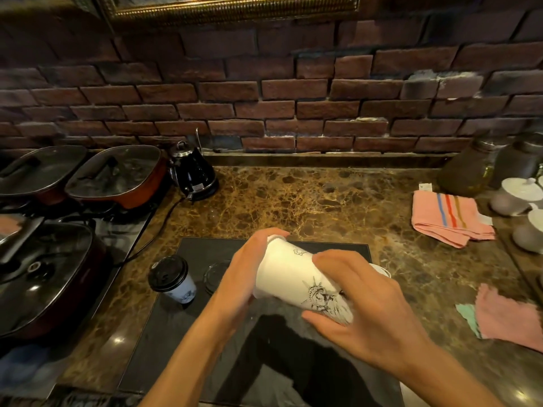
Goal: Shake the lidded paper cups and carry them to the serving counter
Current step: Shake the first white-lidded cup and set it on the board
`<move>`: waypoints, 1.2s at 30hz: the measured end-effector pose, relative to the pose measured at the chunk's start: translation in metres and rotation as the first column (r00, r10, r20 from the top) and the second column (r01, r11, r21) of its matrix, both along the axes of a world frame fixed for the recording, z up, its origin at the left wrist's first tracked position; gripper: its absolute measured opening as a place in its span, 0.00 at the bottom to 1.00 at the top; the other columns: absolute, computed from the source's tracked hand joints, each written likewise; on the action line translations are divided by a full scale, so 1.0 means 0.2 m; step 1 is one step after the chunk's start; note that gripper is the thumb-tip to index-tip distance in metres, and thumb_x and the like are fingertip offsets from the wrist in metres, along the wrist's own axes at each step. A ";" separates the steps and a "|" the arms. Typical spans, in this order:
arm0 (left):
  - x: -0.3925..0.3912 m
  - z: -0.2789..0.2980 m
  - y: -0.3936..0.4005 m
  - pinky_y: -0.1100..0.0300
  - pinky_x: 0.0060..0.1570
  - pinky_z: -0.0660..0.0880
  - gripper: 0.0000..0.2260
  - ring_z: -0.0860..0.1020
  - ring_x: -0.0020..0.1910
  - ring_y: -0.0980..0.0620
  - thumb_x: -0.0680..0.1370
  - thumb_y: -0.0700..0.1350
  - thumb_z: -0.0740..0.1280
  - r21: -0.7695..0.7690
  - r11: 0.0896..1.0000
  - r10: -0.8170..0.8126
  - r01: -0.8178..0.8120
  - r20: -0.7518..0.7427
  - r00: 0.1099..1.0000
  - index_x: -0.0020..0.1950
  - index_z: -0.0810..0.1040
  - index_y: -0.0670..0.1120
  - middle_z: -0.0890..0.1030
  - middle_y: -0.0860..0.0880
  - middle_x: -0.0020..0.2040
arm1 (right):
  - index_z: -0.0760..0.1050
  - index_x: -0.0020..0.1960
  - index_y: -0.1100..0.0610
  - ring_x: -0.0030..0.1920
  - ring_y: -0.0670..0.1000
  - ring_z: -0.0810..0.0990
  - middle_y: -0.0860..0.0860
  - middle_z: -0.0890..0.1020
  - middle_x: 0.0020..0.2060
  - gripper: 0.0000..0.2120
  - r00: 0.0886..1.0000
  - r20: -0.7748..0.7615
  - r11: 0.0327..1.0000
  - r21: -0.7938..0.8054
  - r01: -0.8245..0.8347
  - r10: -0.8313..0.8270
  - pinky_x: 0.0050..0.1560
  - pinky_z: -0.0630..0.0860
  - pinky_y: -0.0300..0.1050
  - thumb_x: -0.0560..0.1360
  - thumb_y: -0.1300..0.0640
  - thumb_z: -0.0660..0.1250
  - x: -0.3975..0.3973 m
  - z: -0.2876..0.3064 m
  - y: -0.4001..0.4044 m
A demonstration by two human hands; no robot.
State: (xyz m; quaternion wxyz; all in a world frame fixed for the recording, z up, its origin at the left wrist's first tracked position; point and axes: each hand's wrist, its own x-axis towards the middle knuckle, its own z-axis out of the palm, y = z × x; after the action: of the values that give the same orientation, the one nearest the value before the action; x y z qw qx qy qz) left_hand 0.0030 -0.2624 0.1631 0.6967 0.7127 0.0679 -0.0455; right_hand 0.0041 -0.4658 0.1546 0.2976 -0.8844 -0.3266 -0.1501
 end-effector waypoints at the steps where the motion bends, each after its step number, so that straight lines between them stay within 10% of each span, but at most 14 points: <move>1: -0.01 0.01 0.00 0.67 0.33 0.77 0.15 0.81 0.41 0.67 0.83 0.54 0.55 0.032 0.999 0.022 -0.023 0.024 0.999 0.57 0.81 0.56 0.83 0.63 0.45 | 0.74 0.64 0.49 0.56 0.42 0.79 0.43 0.79 0.58 0.28 0.995 -0.099 0.995 0.089 0.037 -0.028 0.50 0.78 0.37 0.67 0.42 0.75 -0.01 0.02 0.01; 4: -0.05 0.00 0.01 0.63 0.38 0.80 0.14 0.83 0.46 0.60 0.84 0.56 0.56 0.044 0.998 0.038 -0.044 0.126 0.991 0.60 0.79 0.56 0.82 0.56 0.51 | 0.80 0.55 0.45 0.47 0.45 0.84 0.42 0.84 0.47 0.20 0.761 -0.643 0.839 0.460 0.292 0.088 0.37 0.78 0.34 0.64 0.50 0.80 -0.04 0.07 0.05; 8: -0.07 -0.01 0.02 0.59 0.44 0.78 0.17 0.81 0.47 0.57 0.76 0.63 0.56 0.089 0.996 0.009 -0.028 0.216 0.976 0.58 0.79 0.62 0.82 0.53 0.52 | 0.82 0.55 0.49 0.35 0.55 0.85 0.54 0.86 0.47 0.17 0.498 -0.795 0.709 0.570 0.415 0.347 0.24 0.76 0.43 0.66 0.49 0.74 -0.04 0.06 0.06; 13: -0.04 0.08 0.01 0.63 0.30 0.77 0.12 0.83 0.37 0.59 0.75 0.59 0.65 -0.078 0.996 0.046 -0.053 -0.085 0.995 0.53 0.84 0.57 0.85 0.56 0.43 | 0.67 0.69 0.38 0.61 0.38 0.75 0.35 0.71 0.64 0.33 0.937 -0.349 0.996 0.087 0.025 0.008 0.55 0.74 0.31 0.65 0.37 0.71 -0.07 0.10 0.02; 17: -0.05 0.09 -0.01 0.62 0.28 0.75 0.19 0.82 0.37 0.57 0.65 0.62 0.66 -0.067 0.996 0.053 -0.061 -0.108 0.993 0.52 0.83 0.57 0.85 0.53 0.43 | 0.64 0.73 0.42 0.59 0.41 0.77 0.40 0.74 0.63 0.37 0.985 -0.171 0.993 -0.117 0.012 -0.033 0.54 0.79 0.41 0.68 0.35 0.68 -0.08 0.08 -0.01; 20: -0.07 0.08 -0.01 0.61 0.33 0.76 0.17 0.82 0.46 0.49 0.75 0.62 0.59 -0.013 0.999 0.039 -0.039 0.083 0.996 0.56 0.81 0.59 0.83 0.49 0.52 | 0.79 0.63 0.49 0.44 0.47 0.84 0.46 0.86 0.50 0.26 0.598 -0.775 0.855 0.438 0.277 0.204 0.39 0.83 0.42 0.67 0.47 0.78 -0.06 0.14 0.02; 23: -0.08 0.09 0.00 0.49 0.41 0.76 0.18 0.80 0.49 0.43 0.75 0.64 0.57 0.094 0.996 -0.024 0.005 0.193 0.981 0.58 0.78 0.61 0.81 0.48 0.52 | 0.82 0.55 0.58 0.29 0.56 0.79 0.61 0.85 0.43 0.17 0.212 -0.822 0.650 0.552 0.522 0.529 0.20 0.71 0.38 0.69 0.51 0.73 -0.06 0.13 0.02; 25: -0.07 0.11 -0.01 0.47 0.43 0.78 0.14 0.81 0.49 0.46 0.76 0.61 0.58 0.101 0.995 0.003 -0.022 0.189 0.982 0.56 0.79 0.62 0.81 0.51 0.51 | 0.81 0.58 0.53 0.32 0.54 0.82 0.56 0.86 0.46 0.21 0.288 -0.833 0.699 0.553 0.453 0.472 0.22 0.73 0.38 0.67 0.48 0.74 -0.06 0.14 0.02; 27: -0.05 0.12 -0.01 0.56 0.41 0.80 0.13 0.83 0.46 0.57 0.77 0.58 0.59 0.041 0.997 0.055 -0.060 0.116 0.992 0.54 0.82 0.60 0.82 0.56 0.50 | 0.75 0.64 0.43 0.47 0.44 0.83 0.42 0.82 0.54 0.30 0.601 -0.777 0.870 0.414 0.266 0.186 0.35 0.78 0.35 0.62 0.41 0.75 -0.05 0.13 0.01; 30: -0.04 0.11 -0.01 0.57 0.37 0.76 0.16 0.82 0.40 0.60 0.75 0.57 0.60 -0.045 0.997 0.057 -0.058 -0.019 0.998 0.54 0.83 0.54 0.84 0.58 0.45 | 0.65 0.71 0.41 0.60 0.40 0.74 0.38 0.71 0.64 0.35 0.981 -0.194 1.000 -0.016 -0.007 0.004 0.51 0.78 0.35 0.66 0.36 0.69 -0.06 0.10 -0.01; 33: -0.04 0.10 -0.03 0.56 0.37 0.79 0.16 0.82 0.44 0.56 0.77 0.56 0.60 -0.041 0.998 0.044 -0.042 0.050 0.998 0.56 0.82 0.52 0.84 0.51 0.49 | 0.65 0.73 0.42 0.61 0.41 0.74 0.39 0.72 0.64 0.35 0.990 -0.138 1.000 -0.011 -0.012 0.010 0.51 0.79 0.35 0.68 0.37 0.69 -0.07 0.07 -0.03; 36: -0.04 0.12 -0.04 0.43 0.43 0.79 0.15 0.82 0.49 0.45 0.78 0.56 0.59 0.021 1.000 0.006 -0.011 0.205 0.979 0.58 0.80 0.53 0.81 0.45 0.52 | 0.75 0.66 0.41 0.48 0.46 0.83 0.43 0.82 0.56 0.33 0.730 -0.655 0.867 0.463 0.182 0.197 0.39 0.78 0.36 0.62 0.42 0.75 -0.05 0.10 -0.02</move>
State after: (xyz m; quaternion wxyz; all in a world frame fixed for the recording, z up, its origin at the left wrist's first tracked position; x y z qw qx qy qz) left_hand -0.0059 -0.2694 0.1873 0.6922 0.7210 -0.0008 0.0320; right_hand -0.0065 -0.4703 0.1749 0.6145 -0.7675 -0.1473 0.1082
